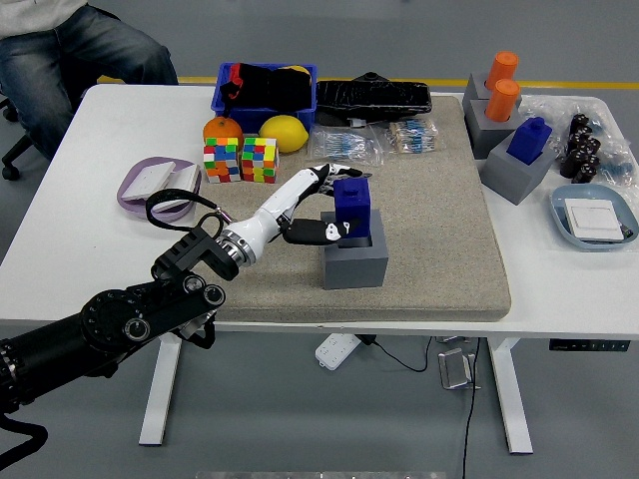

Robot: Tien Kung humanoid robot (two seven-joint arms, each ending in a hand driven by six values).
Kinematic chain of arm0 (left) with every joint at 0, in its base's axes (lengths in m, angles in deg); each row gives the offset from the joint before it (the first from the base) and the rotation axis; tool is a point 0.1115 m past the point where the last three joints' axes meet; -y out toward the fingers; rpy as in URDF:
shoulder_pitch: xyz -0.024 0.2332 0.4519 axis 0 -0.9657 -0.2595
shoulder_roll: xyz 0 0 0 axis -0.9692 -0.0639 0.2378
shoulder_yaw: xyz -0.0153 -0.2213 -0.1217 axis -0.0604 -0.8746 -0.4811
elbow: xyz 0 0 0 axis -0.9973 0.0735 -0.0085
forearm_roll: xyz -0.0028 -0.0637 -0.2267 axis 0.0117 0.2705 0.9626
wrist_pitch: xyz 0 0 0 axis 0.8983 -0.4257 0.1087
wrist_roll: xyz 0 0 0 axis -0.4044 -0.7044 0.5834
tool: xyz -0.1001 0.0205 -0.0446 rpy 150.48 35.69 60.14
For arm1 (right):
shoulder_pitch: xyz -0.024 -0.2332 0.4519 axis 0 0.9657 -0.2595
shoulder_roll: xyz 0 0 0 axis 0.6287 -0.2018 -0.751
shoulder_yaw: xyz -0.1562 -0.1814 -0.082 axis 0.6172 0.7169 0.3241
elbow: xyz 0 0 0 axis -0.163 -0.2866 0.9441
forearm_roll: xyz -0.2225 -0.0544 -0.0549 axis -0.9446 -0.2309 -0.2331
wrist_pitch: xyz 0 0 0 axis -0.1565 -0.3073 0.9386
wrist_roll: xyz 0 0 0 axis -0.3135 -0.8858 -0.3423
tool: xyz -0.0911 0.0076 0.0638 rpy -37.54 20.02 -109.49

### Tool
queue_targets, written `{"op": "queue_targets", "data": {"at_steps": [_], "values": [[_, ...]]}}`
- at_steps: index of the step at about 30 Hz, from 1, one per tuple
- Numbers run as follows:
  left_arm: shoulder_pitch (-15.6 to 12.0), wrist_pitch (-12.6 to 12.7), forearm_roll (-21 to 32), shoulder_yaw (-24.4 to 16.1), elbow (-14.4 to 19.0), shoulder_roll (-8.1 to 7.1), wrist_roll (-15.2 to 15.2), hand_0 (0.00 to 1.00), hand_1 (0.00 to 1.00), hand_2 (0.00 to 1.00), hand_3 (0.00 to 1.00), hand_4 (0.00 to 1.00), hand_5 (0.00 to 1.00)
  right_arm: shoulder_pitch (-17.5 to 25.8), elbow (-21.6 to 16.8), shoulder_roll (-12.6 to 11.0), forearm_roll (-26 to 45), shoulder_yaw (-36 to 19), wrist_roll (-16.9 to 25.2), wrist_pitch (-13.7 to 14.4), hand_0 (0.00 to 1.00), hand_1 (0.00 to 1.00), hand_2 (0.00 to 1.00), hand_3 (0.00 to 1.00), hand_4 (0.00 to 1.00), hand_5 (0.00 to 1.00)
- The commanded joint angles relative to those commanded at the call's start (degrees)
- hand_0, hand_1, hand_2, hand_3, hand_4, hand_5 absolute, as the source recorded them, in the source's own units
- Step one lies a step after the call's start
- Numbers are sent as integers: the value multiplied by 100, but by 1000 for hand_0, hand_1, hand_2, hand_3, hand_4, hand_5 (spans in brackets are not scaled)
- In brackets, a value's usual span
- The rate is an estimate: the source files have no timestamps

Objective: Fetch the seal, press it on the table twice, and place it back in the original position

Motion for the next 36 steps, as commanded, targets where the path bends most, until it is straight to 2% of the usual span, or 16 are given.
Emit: {"op": "queue_targets", "data": {"at_steps": [9, 36], "values": [[72, 15, 78, 95, -145, 47, 38, 827, 585, 514, 813, 621, 2, -16, -6, -14, 12, 32, 3, -2, 934, 784, 787, 808, 871, 477], [103, 7, 154, 242, -221, 101, 33, 828, 587, 518, 814, 618, 2, -14, -5, -29, 16, 56, 6, 3, 934, 784, 786, 808, 872, 478]]}}
